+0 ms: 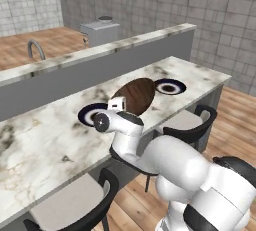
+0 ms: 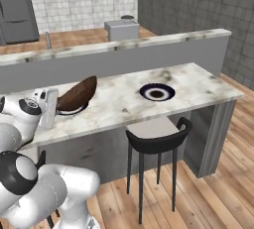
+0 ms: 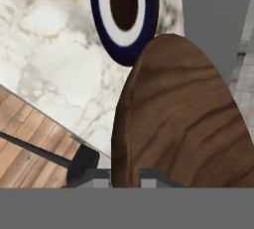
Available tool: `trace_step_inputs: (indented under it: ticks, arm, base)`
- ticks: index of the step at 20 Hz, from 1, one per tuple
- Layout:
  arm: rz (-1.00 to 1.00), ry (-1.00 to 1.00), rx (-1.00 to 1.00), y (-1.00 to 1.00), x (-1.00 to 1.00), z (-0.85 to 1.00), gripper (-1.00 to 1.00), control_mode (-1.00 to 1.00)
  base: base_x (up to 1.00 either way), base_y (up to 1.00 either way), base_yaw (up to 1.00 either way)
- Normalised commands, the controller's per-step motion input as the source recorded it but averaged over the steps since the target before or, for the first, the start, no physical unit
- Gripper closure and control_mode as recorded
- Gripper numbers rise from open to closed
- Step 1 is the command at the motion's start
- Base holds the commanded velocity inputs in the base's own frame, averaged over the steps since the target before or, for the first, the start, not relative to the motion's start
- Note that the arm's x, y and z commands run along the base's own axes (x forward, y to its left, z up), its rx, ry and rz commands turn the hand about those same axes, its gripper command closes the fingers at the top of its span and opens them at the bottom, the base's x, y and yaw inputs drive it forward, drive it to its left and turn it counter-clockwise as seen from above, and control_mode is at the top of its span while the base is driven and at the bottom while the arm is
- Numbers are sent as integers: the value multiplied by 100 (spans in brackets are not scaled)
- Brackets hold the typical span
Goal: Move the bowls from the cabinet to the plates on the dining table.
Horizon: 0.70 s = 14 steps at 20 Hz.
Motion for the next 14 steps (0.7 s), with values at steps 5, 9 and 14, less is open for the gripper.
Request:
trace_step_inputs:
  ticks: [5, 9, 14]
  arm:
    - [13, -1, -7, 2, 25, 2, 100, -100]
    - [17, 0, 0, 0, 16, 14, 100, -100]
    - [21, 0, 9, 5, 7, 24, 100, -100]
  base:
    - [0, 0, 0]
    - [0, 0, 0]
    - [0, 0, 0]
